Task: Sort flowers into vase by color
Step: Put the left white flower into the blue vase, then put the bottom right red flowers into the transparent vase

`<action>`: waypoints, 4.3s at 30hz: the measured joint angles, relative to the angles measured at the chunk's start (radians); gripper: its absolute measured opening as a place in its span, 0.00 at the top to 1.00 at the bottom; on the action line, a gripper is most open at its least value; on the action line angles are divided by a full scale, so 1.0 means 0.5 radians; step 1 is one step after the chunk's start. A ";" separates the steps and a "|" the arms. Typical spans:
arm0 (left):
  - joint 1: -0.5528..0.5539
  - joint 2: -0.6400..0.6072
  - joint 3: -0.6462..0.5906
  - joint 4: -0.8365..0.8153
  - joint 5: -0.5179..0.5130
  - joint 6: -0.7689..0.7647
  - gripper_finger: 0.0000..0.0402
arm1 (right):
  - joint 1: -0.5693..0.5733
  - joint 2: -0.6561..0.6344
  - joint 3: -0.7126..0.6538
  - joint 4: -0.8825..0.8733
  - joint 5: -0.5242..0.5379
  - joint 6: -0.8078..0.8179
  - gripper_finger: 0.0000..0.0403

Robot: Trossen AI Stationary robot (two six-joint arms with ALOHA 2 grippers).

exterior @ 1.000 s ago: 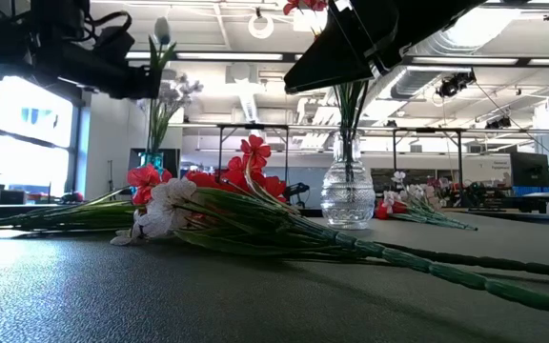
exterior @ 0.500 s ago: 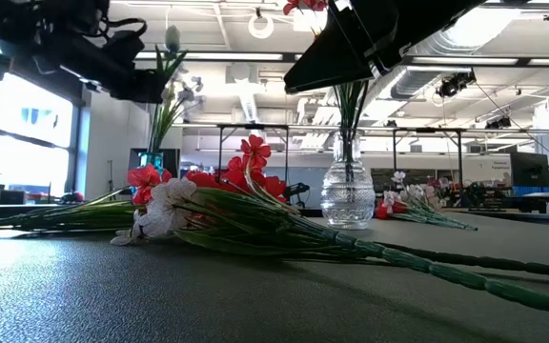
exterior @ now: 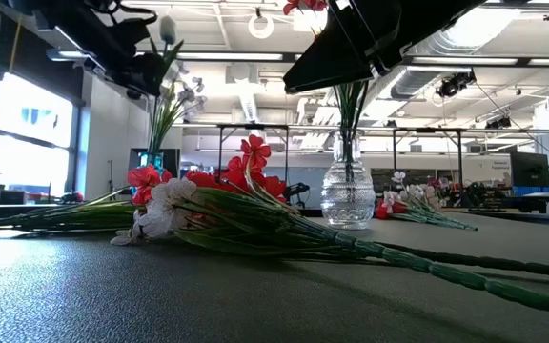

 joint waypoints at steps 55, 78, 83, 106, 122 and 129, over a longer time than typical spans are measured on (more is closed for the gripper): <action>-0.950 -0.113 0.774 -1.451 0.541 -1.050 0.30 | 0.004 0.000 0.000 0.012 -0.096 0.001 0.60; -2.056 0.622 -0.117 0.136 -0.022 -1.366 0.30 | 0.240 -0.253 0.008 -1.006 -0.668 0.970 0.60; -1.965 0.822 -0.189 0.379 0.139 -1.218 0.30 | 0.280 -0.324 0.005 -1.400 -0.835 1.613 0.60; -1.963 1.193 -0.188 0.639 0.146 -1.297 0.30 | 0.218 0.313 0.220 -0.283 -1.004 1.254 0.39; -2.331 1.193 -0.188 0.633 -0.012 -1.496 0.30 | 0.217 0.935 1.141 -1.366 -0.951 1.256 0.60; -2.313 1.193 -0.188 0.640 -0.131 -1.448 0.30 | 0.182 0.892 1.144 -1.527 -0.995 1.201 0.75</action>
